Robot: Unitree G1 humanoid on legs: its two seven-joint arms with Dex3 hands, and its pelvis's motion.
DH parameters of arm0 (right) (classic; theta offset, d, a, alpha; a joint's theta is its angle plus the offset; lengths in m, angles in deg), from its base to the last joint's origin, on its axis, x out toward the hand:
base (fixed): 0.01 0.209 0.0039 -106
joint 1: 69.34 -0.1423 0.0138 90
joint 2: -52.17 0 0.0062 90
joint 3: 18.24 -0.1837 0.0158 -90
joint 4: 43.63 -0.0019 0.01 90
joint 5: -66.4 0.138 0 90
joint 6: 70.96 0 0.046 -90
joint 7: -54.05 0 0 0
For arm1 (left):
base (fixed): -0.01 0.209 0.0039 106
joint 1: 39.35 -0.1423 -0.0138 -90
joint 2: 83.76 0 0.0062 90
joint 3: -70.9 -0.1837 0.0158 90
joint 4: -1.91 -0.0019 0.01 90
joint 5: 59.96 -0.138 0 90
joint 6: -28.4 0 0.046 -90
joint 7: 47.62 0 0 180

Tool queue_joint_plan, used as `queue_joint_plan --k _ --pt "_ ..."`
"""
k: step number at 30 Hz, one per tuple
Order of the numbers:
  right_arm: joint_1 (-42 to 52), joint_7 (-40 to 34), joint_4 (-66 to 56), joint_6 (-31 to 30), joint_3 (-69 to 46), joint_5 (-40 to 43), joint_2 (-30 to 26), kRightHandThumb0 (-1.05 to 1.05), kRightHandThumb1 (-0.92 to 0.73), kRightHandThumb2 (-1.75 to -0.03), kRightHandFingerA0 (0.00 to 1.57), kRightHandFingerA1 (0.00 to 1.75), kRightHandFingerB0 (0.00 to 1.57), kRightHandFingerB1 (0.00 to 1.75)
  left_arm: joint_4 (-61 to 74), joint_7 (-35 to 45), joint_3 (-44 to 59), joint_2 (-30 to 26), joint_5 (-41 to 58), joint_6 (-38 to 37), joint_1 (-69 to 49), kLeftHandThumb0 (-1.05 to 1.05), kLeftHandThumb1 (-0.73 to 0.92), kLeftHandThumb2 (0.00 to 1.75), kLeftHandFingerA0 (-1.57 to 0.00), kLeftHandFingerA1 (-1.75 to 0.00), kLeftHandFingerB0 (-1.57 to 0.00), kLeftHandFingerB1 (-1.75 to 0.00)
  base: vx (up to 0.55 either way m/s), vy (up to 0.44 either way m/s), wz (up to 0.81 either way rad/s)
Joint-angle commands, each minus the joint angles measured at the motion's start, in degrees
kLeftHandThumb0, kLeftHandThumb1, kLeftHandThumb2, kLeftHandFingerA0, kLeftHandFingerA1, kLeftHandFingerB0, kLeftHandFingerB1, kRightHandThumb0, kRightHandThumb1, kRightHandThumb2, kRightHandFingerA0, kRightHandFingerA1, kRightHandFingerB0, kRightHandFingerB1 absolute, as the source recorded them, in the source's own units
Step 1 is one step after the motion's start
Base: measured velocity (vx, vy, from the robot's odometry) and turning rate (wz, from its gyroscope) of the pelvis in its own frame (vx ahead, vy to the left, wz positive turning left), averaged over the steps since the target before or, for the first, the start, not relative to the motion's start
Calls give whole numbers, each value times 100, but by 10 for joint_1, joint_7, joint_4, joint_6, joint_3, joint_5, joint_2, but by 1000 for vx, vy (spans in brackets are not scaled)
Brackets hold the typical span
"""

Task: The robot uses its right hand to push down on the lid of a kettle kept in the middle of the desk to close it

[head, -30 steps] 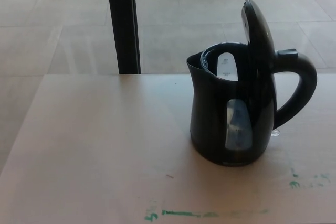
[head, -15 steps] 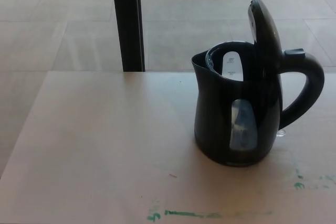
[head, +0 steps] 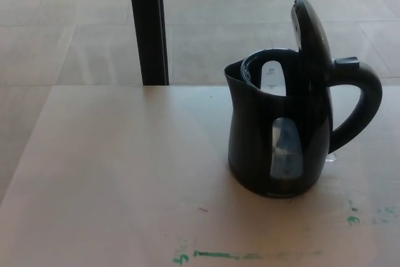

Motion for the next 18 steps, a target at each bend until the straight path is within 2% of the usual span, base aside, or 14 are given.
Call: queue_joint_plan --k 1,2,4,5,7,8,9,10,18 --pt "-91 14 -35 -113 125 -82 -8 -86 -92 -79 46 44 35 35 -5 6 3 -22 17 7 -5 -82 74 112 -39 -58 -31 -52 0 0 0" --pt "-96 12 -30 -111 134 -87 -6 -83 -79 -116 40 54 30 49 -4 4 2 -22 16 7 -4 -85 92 72 -46 -48 -37 -42 0 0 0" --pt "-101 7 -26 -113 145 -90 -7 -83 -79 -116 40 54 30 49 -5 4 0 -22 14 7 -4 -85 92 72 -46 -48 -37 -42 0 0 0" --pt "-112 9 -14 -113 158 -90 1 -85 -92 -79 47 46 35 36 -3 8 -2 -23 13 5 -6 -85 92 73 -45 -48 -36 -42 0 0 0" --pt "-118 6 -7 -115 168 -90 6 -88 -92 -80 46 47 36 40 -3 8 -1 -22 16 6 -6 -85 92 73 -45 -48 -37 -42 0 0 0" --pt "-129 -3 14 -113 182 -97 23 -88 -92 -77 45 49 34 40 -3 10 1 -22 18 7 -6 -89 82 81 -44 -52 -34 -46 0 0 0" --pt "-130 -3 15 -114 183 -97 22 -88 -92 -77 45 49 34 40 -3 10 1 -22 18 7 -6 -89 82 81 -44 -52 -34 -46 0 0 0" --pt "-134 -5 23 -113 188 -101 27 -87 -92 -77 44 49 34 40 -4 8 -3 -22 15 4 -6 -83 92 72 -46 -49 -36 -42 0 0 0" --pt "-147 6 59 -120 213 -108 66 -85 -92 -75 40 45 32 37 -7 11 -5 -22 20 1 -9 -85 92 72 -46 -47 -37 -42 0 0 0"
